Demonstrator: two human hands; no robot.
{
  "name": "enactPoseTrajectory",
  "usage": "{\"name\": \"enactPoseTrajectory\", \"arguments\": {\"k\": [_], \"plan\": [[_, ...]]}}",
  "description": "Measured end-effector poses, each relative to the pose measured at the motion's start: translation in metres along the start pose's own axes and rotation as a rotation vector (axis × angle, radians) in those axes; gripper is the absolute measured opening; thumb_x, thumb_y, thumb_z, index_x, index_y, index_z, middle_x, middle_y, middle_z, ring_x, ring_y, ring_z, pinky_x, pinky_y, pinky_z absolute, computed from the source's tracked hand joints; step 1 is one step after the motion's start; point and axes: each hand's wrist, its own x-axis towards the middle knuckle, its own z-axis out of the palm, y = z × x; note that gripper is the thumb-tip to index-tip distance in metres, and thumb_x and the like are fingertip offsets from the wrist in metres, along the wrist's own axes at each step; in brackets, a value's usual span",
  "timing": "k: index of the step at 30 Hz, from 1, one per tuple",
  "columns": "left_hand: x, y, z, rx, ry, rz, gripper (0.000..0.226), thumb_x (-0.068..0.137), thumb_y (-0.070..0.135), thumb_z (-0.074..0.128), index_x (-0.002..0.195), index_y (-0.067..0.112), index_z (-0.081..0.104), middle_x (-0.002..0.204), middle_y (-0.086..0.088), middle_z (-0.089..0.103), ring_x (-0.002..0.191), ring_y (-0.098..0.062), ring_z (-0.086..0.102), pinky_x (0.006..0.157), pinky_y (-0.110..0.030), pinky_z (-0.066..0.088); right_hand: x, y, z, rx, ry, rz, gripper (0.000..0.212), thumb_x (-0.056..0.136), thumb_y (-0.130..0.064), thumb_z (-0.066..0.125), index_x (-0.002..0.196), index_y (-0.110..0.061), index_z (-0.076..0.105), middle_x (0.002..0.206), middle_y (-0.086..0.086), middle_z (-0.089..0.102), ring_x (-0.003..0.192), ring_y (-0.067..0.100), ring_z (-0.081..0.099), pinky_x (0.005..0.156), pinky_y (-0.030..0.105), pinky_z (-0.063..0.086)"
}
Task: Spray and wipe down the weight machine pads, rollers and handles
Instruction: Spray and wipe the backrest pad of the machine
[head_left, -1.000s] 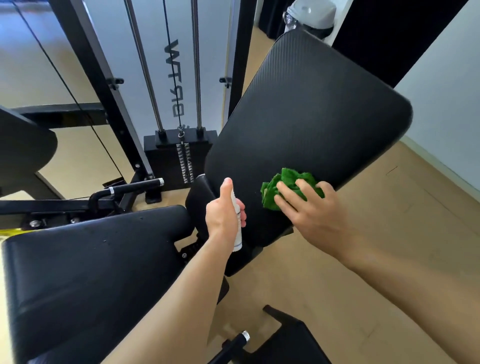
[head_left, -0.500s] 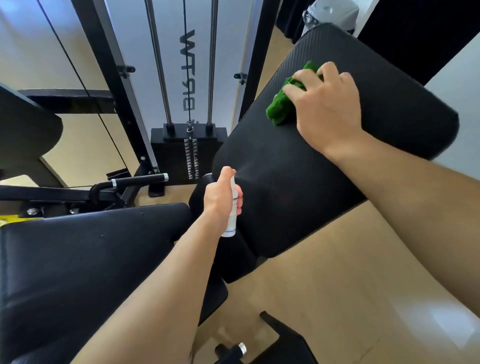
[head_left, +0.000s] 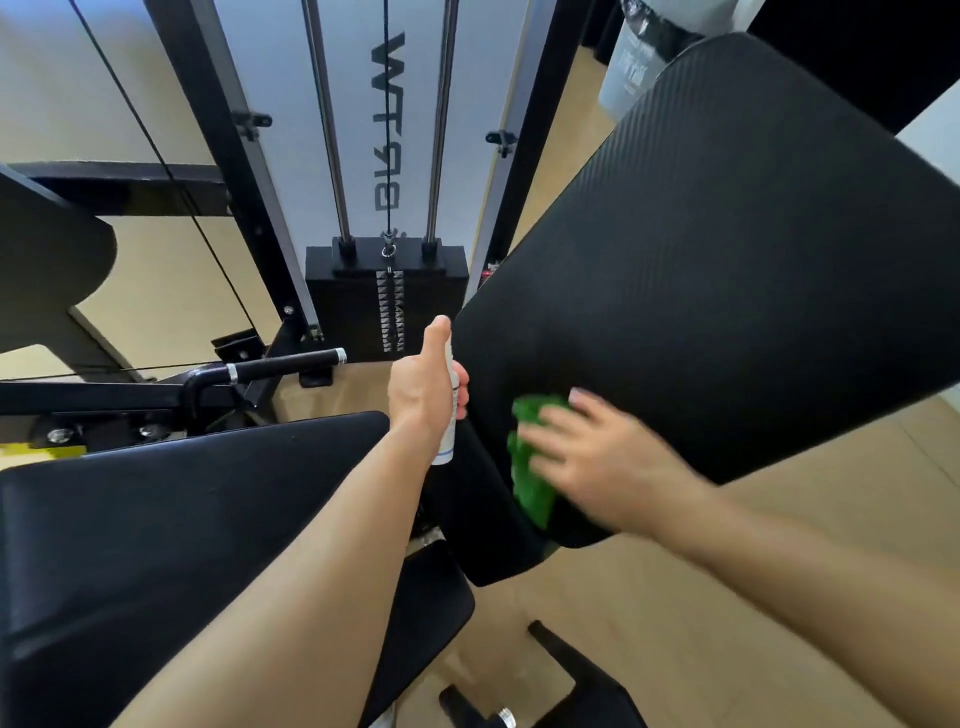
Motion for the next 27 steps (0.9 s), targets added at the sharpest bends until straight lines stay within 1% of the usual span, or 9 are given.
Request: {"name": "enactPoseTrajectory", "arguments": {"k": [2, 5, 7, 10, 14, 16, 18, 20, 27], "plan": [[0.0, 0.002, 0.002, 0.027, -0.004, 0.005, 0.066, 0.097, 0.062, 0.054, 0.054, 0.012, 0.057, 0.052, -0.005, 0.056, 0.047, -0.02, 0.051, 0.057, -0.034, 0.046, 0.031, 0.065, -0.023, -0.123, 0.254, 0.247, 0.039, 0.091, -0.015, 0.04, 0.104, -0.016, 0.078, 0.133, 0.01, 0.066, 0.12, 0.036, 0.061, 0.11, 0.057, 0.038], [0.001, -0.004, 0.002, 0.031, 0.002, 0.008, 0.067, 0.097, 0.062, 0.054, 0.055, 0.011, 0.057, 0.052, -0.005, 0.056, 0.048, -0.02, 0.052, 0.059, -0.035, 0.048, 0.076, 0.11, -0.056, -0.125, 0.266, 0.511, 0.031, 0.097, -0.015, 0.05, 0.119, -0.016, 0.073, 0.147, 0.017, 0.053, 0.133, 0.043, 0.05, 0.115, 0.058, 0.032], [0.0, -0.01, -0.001, 0.035, 0.002, -0.009, 0.068, 0.096, 0.063, 0.054, 0.053, 0.011, 0.057, 0.051, -0.005, 0.057, 0.049, -0.021, 0.052, 0.062, -0.037, 0.049, 0.087, 0.086, -0.039, -0.129, 0.238, 0.443, 0.038, 0.097, -0.017, 0.042, 0.117, -0.016, 0.074, 0.144, 0.017, 0.056, 0.131, 0.043, 0.053, 0.114, 0.053, 0.036], [0.002, -0.016, -0.008, 0.042, 0.013, -0.016, 0.068, 0.098, 0.061, 0.053, 0.054, 0.01, 0.057, 0.052, -0.005, 0.057, 0.05, -0.021, 0.053, 0.061, -0.035, 0.048, 0.064, 0.004, -0.002, -0.044, 0.089, 0.132, 0.048, 0.089, -0.019, 0.035, 0.106, -0.021, 0.079, 0.133, 0.007, 0.066, 0.126, 0.035, 0.059, 0.11, 0.046, 0.041], [0.002, -0.024, -0.012, 0.055, -0.014, -0.03, 0.067, 0.101, 0.06, 0.051, 0.056, 0.01, 0.056, 0.055, -0.005, 0.057, 0.052, -0.02, 0.053, 0.06, -0.034, 0.049, 0.008, -0.045, 0.003, 0.184, -0.338, -0.003, 0.04, 0.103, -0.018, 0.044, 0.141, -0.017, 0.056, 0.162, 0.006, 0.033, 0.152, 0.029, 0.023, 0.124, 0.046, 0.01], [0.0, -0.027, -0.014, 0.071, -0.056, -0.029, 0.067, 0.101, 0.06, 0.051, 0.055, 0.01, 0.056, 0.055, -0.005, 0.056, 0.053, -0.02, 0.053, 0.062, -0.035, 0.049, -0.001, -0.024, -0.015, 0.191, -0.181, 0.043, 0.039, 0.098, -0.012, 0.043, 0.127, -0.018, 0.068, 0.153, 0.006, 0.048, 0.143, 0.03, 0.042, 0.12, 0.047, 0.027], [0.0, -0.028, -0.013, 0.08, -0.102, -0.025, 0.067, 0.1, 0.058, 0.052, 0.054, 0.01, 0.055, 0.054, -0.006, 0.055, 0.052, -0.019, 0.051, 0.062, -0.035, 0.048, 0.003, 0.015, -0.03, 0.141, 0.142, 0.211, 0.047, 0.09, -0.013, 0.033, 0.102, -0.016, 0.078, 0.131, 0.009, 0.067, 0.12, 0.035, 0.064, 0.105, 0.048, 0.047], [0.0, -0.027, -0.012, 0.098, -0.115, -0.016, 0.066, 0.101, 0.056, 0.052, 0.054, 0.01, 0.055, 0.054, -0.007, 0.055, 0.05, -0.018, 0.051, 0.062, -0.035, 0.048, 0.017, 0.053, -0.051, 0.117, 0.314, 0.403, 0.05, 0.087, -0.012, 0.03, 0.102, -0.013, 0.078, 0.129, 0.013, 0.068, 0.117, 0.04, 0.064, 0.103, 0.05, 0.049], [0.012, -0.028, -0.014, 0.099, -0.028, -0.079, 0.057, 0.096, 0.046, 0.053, 0.051, 0.012, 0.055, 0.054, -0.006, 0.057, 0.054, -0.022, 0.053, 0.066, -0.038, 0.05, 0.074, 0.116, -0.085, 0.05, 0.344, 0.634, 0.039, 0.086, 0.001, 0.06, 0.12, -0.012, 0.072, 0.144, 0.011, 0.058, 0.132, 0.042, 0.052, 0.108, 0.05, 0.04]]}}
